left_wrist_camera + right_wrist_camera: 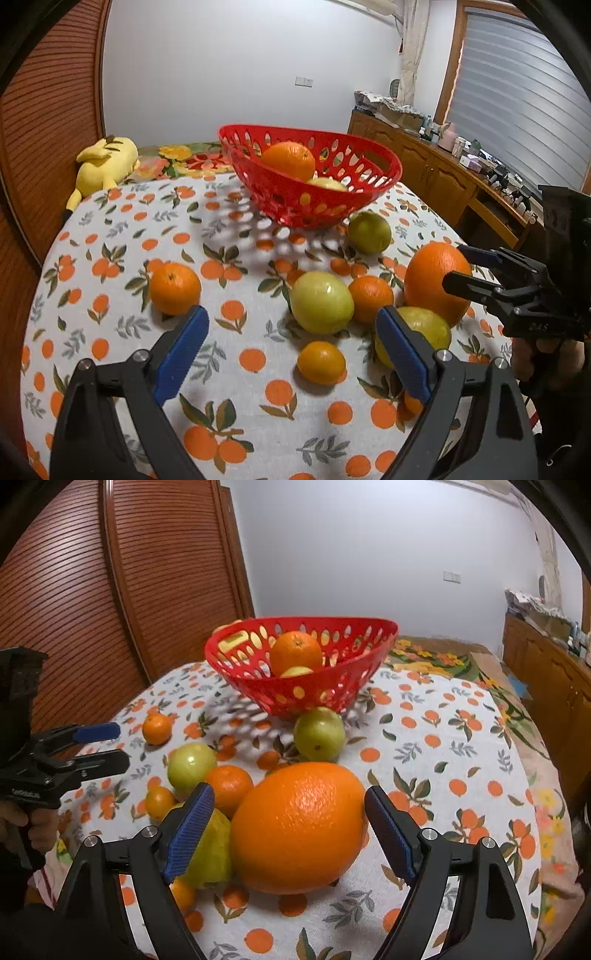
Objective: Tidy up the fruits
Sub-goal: 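Move both tools back over the remaining fruit on the table, then grasp a small tangerine with the left tool while the right tool grasps a large orange, then carry the tangerine into the basket and open the left tool while the right tool lifts the orange, then lower the large orange into the basket and open the right tool, then withdraw the left tool from the basket toward the remaining fruit, then grasp a small tangerine with the left tool while the right tool grasps the yellow-green pomelo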
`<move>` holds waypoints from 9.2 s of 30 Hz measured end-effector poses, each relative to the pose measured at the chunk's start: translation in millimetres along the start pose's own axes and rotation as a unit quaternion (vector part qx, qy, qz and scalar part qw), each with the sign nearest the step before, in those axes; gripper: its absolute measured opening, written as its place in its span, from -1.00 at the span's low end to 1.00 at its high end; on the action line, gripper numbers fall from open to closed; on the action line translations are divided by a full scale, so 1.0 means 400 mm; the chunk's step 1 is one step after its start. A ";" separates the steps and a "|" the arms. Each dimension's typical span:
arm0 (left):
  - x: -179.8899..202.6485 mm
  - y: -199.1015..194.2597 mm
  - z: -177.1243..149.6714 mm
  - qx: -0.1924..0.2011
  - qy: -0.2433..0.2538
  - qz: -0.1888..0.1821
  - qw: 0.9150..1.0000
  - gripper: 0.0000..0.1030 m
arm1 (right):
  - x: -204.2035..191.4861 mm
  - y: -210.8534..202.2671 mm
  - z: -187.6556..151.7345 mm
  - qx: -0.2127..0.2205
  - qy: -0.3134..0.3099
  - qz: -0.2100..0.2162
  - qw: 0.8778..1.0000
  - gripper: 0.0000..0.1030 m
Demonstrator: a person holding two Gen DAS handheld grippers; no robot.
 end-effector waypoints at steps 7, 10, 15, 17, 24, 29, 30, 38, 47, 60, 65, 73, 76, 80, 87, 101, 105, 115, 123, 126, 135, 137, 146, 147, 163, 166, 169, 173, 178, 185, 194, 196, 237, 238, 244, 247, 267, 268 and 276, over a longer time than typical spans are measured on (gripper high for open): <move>0.012 0.018 -0.034 -0.011 -0.005 -0.002 1.000 0.80 | 0.014 0.026 -0.009 -0.011 0.006 -0.017 1.000 0.71; 0.017 0.025 -0.041 -0.014 -0.007 -0.005 1.000 0.80 | 0.018 0.035 -0.014 -0.018 0.014 -0.005 1.000 0.73; 0.025 0.036 -0.048 -0.019 -0.006 -0.006 1.000 0.80 | 0.020 0.055 -0.019 -0.033 0.023 0.000 0.999 0.74; 0.028 0.041 -0.054 -0.022 -0.006 -0.006 1.000 0.79 | 0.019 0.058 -0.023 -0.033 0.020 0.000 0.999 0.74; 0.034 0.059 -0.064 -0.028 -0.009 -0.009 1.000 0.62 | 0.031 0.044 -0.023 -0.023 0.031 0.006 0.999 0.72; 0.044 0.073 -0.071 -0.038 -0.004 -0.015 0.999 0.24 | 0.041 0.030 -0.029 -0.012 0.027 0.001 1.000 0.72; 0.047 0.077 -0.072 -0.039 -0.004 -0.016 0.999 0.18 | 0.039 0.028 -0.030 -0.009 0.023 -0.003 1.000 0.72; 0.059 0.103 -0.084 -0.046 0.002 -0.023 0.999 -0.06 | 0.036 0.026 -0.041 0.011 0.006 -0.006 1.000 0.72; 0.059 0.110 -0.081 -0.044 0.002 -0.021 0.999 -0.12 | 0.038 0.028 -0.040 0.011 0.011 -0.004 1.000 0.73; 0.062 0.108 -0.083 -0.041 0.004 -0.022 0.999 -0.33 | 0.043 0.029 -0.042 0.010 0.016 0.000 1.000 0.73; 0.060 0.097 -0.084 -0.038 -0.001 -0.020 0.999 -0.33 | 0.044 0.029 -0.041 0.010 0.016 0.000 1.000 0.74; 0.068 0.058 -0.057 -0.017 0.002 -0.022 1.000 -0.33 | 0.045 0.029 -0.042 0.011 0.017 0.000 1.000 0.74; 0.074 0.042 -0.042 -0.008 0.005 -0.023 1.000 -0.33 | 0.045 0.029 -0.042 0.010 0.017 0.000 1.000 0.74; 0.076 0.025 -0.017 0.007 0.009 -0.024 1.000 -0.33 | 0.045 0.030 -0.042 0.010 0.017 0.001 1.000 0.75; 0.069 0.013 0.035 0.027 0.015 -0.023 0.999 -0.33 | 0.042 0.030 -0.042 0.012 0.012 -0.003 1.000 0.71; 0.071 -0.007 0.121 0.056 0.034 -0.014 0.998 -0.33 | 0.054 -0.035 0.021 0.022 0.011 0.009 1.000 0.71; 0.067 -0.005 0.147 0.061 0.040 -0.011 0.997 -0.33 | 0.050 -0.057 0.058 0.029 0.007 0.014 0.999 0.71; 0.036 0.042 0.233 0.068 0.051 -0.007 0.996 -0.33 | 0.020 -0.074 0.165 0.042 -0.020 0.022 0.999 0.71; -0.005 0.106 0.281 0.059 0.051 -0.004 0.997 -0.33 | 0.006 -0.039 0.248 0.049 -0.043 0.021 0.998 0.71; -0.017 0.130 0.295 0.055 0.052 -0.004 0.997 -0.33 | 0.003 -0.017 0.282 0.046 -0.052 0.024 0.997 0.71; -0.042 0.198 0.323 0.040 0.056 -0.007 0.998 -0.33 | -0.002 0.054 0.366 0.036 -0.074 0.025 0.996 0.71; -0.049 0.212 0.327 0.037 0.054 -0.010 0.998 -0.33 | -0.003 0.076 0.376 0.029 -0.081 0.025 0.996 0.71; -0.057 0.233 0.334 0.037 0.054 -0.015 0.998 -0.25 | 0.007 0.174 0.401 -0.005 -0.093 0.023 0.995 0.70; -0.060 0.233 0.335 0.038 0.052 -0.017 0.998 -0.20 | 0.007 0.182 0.402 -0.009 -0.094 0.023 0.995 0.70; -0.123 0.211 0.312 0.046 0.031 -0.012 0.998 -0.12 | -0.007 0.264 0.394 -0.045 -0.117 0.003 0.992 0.71; -0.126 0.211 0.309 0.046 0.032 -0.012 0.998 -0.12 | -0.008 0.277 0.393 -0.051 -0.119 0.001 0.992 0.71; -0.126 0.211 0.309 0.047 0.034 -0.010 0.998 -0.12 | -0.008 0.290 0.392 -0.055 -0.125 -0.006 0.991 0.71; -0.126 0.210 0.308 0.046 0.034 -0.010 0.998 -0.11 | -0.002 0.304 0.391 -0.060 -0.124 -0.009 0.990 0.71; -0.123 0.210 0.306 0.047 0.033 -0.009 0.998 -0.11 | 0.003 0.320 0.389 -0.068 -0.125 -0.019 0.990 0.71; -0.126 0.206 0.304 0.048 0.033 -0.008 0.998 -0.10 | 0.012 0.327 0.387 -0.068 -0.128 -0.034 0.989 0.71; -0.135 0.182 0.296 0.050 0.031 -0.004 0.998 -0.09 | 0.014 0.334 0.385 -0.069 -0.135 -0.056 0.987 0.72; -0.133 0.174 0.295 0.052 0.031 -0.003 0.998 -0.09 | 0.011 0.335 0.384 -0.069 -0.136 -0.061 0.986 0.73; -0.053 0.024 0.199 0.054 0.028 -0.001 0.998 0.06 | -0.060 -0.043 0.310 0.044 -0.083 -0.026 0.995 0.76; -0.047 0.020 0.191 0.052 0.028 -0.001 0.998 0.06 | -0.062 -0.059 0.295 0.046 -0.078 -0.024 0.996 0.76; -0.002 -0.016 0.130 0.040 0.027 -0.008 0.999 0.09 | -0.068 -0.133 0.185 0.054 -0.057 -0.014 0.997 0.76; 0.012 -0.030 0.103 0.034 0.024 -0.010 0.999 0.09 | -0.066 -0.151 0.134 0.050 -0.047 -0.007 0.998 0.76; 0.135 -0.012 -0.060 -0.002 0.015 -0.056 0.998 0.09 | -0.015 -0.118 -0.053 0.021 -0.003 0.002 1.000 0.51; 0.144 -0.008 -0.065 -0.003 0.015 -0.061 0.998 0.09 | -0.011 -0.115 -0.059 0.019 -0.001 0.001 1.000 0.48; 0.196 0.002 -0.082 -0.010 0.027 -0.090 0.996 0.09 | 0.004 -0.109 -0.075 0.013 0.009 0.001 1.000 0.46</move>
Point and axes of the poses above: each gripper's, at about its wrist camera, not at the fingertips, and y roughly the way its jaws point, x to its right, z to its top, the point moved 3 cm from there along y, roughly the way its jaws point, and after that the axes turned 15 degrees about y, right-handed, at the moved point
